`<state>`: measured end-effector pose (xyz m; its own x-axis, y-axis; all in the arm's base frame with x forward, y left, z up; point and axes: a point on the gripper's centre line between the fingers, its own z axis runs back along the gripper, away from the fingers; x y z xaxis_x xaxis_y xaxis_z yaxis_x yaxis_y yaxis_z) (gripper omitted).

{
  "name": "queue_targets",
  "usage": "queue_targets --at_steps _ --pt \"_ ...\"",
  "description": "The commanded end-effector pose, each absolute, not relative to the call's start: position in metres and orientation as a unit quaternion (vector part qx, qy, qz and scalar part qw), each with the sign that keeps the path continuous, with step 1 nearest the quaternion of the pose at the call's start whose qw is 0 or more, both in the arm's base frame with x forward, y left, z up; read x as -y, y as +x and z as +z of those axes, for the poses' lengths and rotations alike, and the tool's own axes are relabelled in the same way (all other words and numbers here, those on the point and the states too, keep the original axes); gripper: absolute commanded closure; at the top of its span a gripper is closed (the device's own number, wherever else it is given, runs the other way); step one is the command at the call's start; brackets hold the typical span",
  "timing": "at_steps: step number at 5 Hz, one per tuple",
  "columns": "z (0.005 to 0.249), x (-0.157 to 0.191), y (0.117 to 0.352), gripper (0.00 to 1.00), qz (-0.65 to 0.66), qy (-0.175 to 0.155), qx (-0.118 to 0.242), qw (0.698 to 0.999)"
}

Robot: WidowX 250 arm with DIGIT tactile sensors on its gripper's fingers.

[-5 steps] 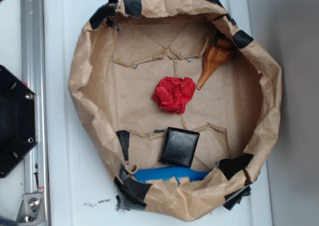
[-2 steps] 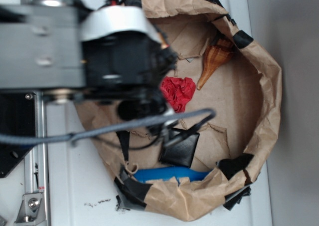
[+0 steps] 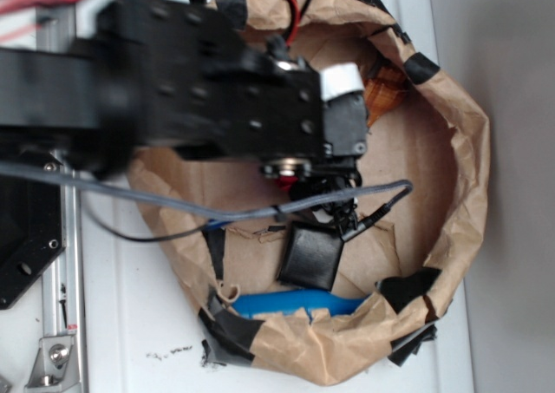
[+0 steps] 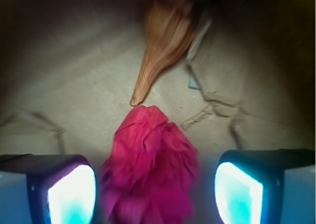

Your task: Grab the red paper.

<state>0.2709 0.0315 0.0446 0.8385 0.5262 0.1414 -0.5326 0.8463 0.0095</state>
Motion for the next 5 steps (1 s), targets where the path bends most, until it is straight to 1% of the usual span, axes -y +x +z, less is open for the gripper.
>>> queue_targets --at_steps 1,2,4,5 --pt "0.028 -0.04 0.264 1.0 0.249 0.032 0.056 0.966" --pt "0.059 -0.043 0.26 1.0 0.229 0.009 0.074 0.971" --pt "0.121 -0.049 0.262 1.0 0.191 -0.006 0.126 0.974" --pt "0.155 -0.045 0.263 1.0 0.164 -0.019 0.144 0.976"
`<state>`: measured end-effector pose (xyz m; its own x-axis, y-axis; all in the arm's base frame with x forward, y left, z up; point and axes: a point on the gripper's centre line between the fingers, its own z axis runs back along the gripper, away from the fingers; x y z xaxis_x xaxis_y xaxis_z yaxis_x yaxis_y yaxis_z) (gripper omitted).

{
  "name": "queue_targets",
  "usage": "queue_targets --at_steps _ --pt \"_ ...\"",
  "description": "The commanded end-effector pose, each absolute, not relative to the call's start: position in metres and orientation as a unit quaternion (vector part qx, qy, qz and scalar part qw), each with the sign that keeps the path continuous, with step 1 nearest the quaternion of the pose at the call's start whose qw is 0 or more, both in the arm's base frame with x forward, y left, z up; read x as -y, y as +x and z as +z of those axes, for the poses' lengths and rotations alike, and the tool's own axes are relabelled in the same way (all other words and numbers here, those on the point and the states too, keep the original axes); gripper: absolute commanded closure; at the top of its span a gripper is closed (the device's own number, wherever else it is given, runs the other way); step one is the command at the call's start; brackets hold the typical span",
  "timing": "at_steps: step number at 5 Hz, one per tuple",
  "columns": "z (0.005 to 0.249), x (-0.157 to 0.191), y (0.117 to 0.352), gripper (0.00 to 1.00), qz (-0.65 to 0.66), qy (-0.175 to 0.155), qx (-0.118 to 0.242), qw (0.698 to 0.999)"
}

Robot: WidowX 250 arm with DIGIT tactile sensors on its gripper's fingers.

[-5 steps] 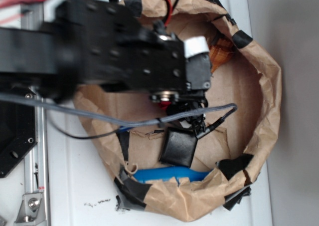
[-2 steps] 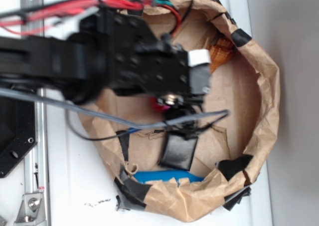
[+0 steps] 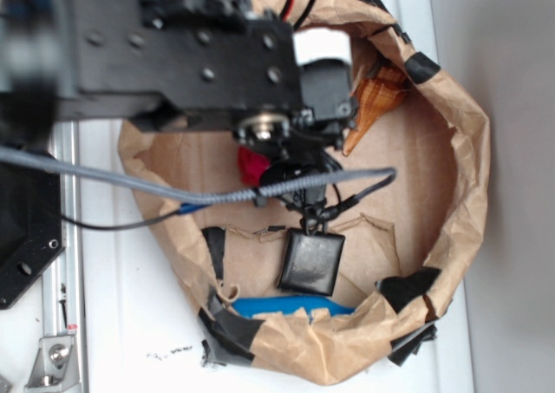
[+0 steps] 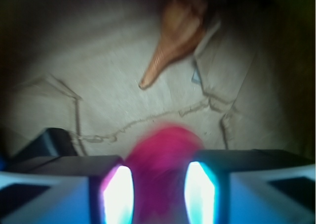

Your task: Grab the red paper.

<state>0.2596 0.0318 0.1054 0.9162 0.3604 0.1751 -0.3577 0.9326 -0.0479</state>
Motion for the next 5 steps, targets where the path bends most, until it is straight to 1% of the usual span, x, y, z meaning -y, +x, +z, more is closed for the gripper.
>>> queue_targets --at_steps 1,2,3,4,5 --pt "0.183 -0.04 0.261 1.0 0.109 -0.001 0.145 0.983" --pt "0.18 -0.044 0.259 0.0 0.132 0.007 0.125 0.983" --pt "0.144 -0.052 0.261 0.0 0.174 0.0 0.112 0.978" --pt "0.105 -0.053 0.262 0.0 0.104 0.004 0.097 0.99" --pt "0.073 -0.058 0.264 0.0 -0.002 0.02 0.095 0.995"
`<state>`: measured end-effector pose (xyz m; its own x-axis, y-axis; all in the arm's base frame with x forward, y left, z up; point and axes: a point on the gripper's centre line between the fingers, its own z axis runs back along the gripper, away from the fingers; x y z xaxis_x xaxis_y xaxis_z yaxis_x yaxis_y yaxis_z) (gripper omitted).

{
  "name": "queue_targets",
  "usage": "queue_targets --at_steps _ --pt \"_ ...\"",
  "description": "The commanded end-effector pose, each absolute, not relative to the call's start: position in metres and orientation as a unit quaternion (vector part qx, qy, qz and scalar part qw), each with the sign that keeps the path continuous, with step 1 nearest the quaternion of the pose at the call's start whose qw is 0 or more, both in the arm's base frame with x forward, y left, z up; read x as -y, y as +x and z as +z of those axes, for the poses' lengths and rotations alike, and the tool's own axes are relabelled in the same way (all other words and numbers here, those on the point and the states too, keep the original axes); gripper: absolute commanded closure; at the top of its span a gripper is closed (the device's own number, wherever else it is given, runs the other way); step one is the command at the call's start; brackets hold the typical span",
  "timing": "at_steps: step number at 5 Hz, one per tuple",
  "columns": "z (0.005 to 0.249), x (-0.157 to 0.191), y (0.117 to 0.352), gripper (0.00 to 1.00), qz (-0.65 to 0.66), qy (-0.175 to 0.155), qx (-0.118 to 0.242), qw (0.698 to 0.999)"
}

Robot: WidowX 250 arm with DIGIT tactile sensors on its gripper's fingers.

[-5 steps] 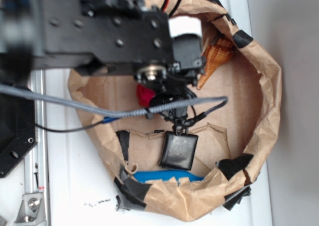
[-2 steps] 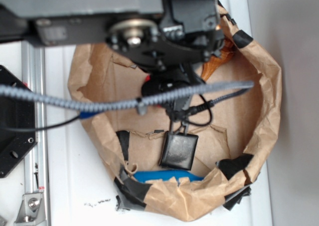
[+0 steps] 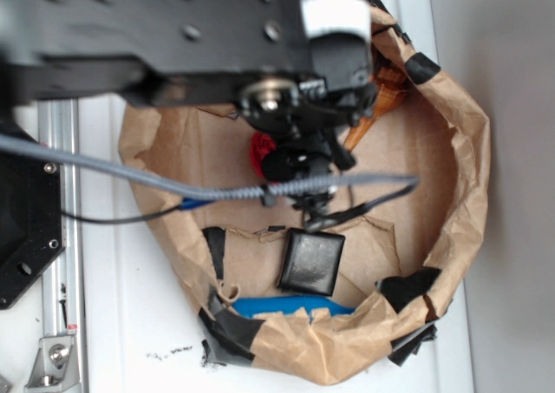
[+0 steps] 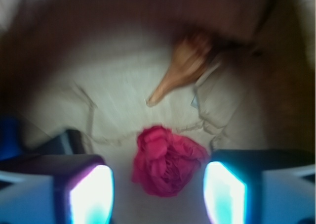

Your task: Grab the red paper.

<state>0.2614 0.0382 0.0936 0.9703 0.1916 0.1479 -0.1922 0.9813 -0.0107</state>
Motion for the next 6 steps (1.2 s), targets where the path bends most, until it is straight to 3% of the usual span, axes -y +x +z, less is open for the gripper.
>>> queue_targets --at_steps 1,2,3,4,5,6 --pt "0.05 -0.059 0.271 0.0 -0.082 0.012 0.086 0.993" --pt "0.027 -0.036 0.282 0.0 -0.134 -0.03 0.064 0.988" --pt "0.025 -0.03 0.282 0.23 -0.136 -0.04 0.053 0.989" --pt "0.028 -0.033 0.281 1.0 -0.125 -0.03 0.054 0.99" --pt "0.033 -0.034 0.281 1.0 -0.12 -0.019 0.058 0.991" --pt "0.044 -0.033 0.281 1.0 -0.114 0.011 0.067 0.991"
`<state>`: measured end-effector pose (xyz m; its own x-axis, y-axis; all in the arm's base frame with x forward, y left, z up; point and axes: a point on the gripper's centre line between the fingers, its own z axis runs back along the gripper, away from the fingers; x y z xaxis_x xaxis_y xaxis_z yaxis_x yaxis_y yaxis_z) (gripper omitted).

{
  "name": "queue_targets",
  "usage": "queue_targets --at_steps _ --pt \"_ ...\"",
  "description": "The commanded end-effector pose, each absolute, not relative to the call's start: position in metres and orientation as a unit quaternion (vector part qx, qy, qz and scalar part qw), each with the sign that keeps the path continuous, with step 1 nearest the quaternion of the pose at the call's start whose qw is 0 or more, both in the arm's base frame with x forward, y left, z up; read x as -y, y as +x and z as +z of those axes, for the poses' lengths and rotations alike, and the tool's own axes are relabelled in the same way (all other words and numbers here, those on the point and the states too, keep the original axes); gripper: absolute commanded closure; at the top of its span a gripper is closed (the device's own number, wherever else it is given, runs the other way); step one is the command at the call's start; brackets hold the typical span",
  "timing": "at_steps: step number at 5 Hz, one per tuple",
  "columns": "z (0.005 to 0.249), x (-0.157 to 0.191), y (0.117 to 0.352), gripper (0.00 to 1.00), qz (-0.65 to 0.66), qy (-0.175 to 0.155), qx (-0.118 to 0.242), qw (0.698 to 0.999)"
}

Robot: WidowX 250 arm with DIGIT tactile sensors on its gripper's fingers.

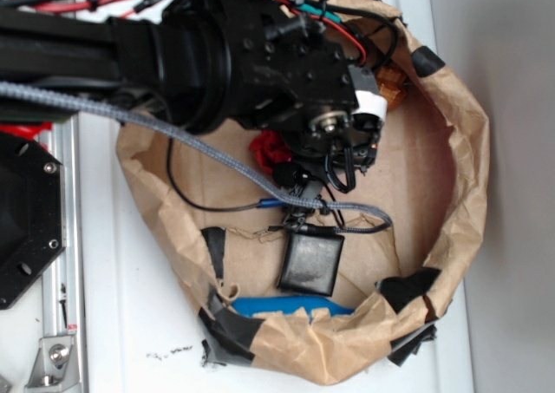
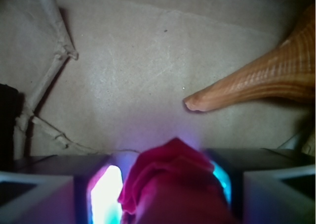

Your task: Grab the red paper.

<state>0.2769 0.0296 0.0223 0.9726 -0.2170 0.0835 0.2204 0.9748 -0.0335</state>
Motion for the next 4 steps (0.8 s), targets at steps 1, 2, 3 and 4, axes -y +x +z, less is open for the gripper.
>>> queue_targets --at_steps 1,2,3,4 --pt "0.092 -0.027 0.288 1.0 -0.096 0.064 0.088 0.989" --pt "0.143 -0.019 0.284 1.0 -0.055 0.048 0.118 0.99" --pt "0.193 -0.019 0.276 1.0 -0.051 0.005 0.132 0.99" --pt "0.231 -0.019 0.273 1.0 -0.061 0.013 0.123 0.99"
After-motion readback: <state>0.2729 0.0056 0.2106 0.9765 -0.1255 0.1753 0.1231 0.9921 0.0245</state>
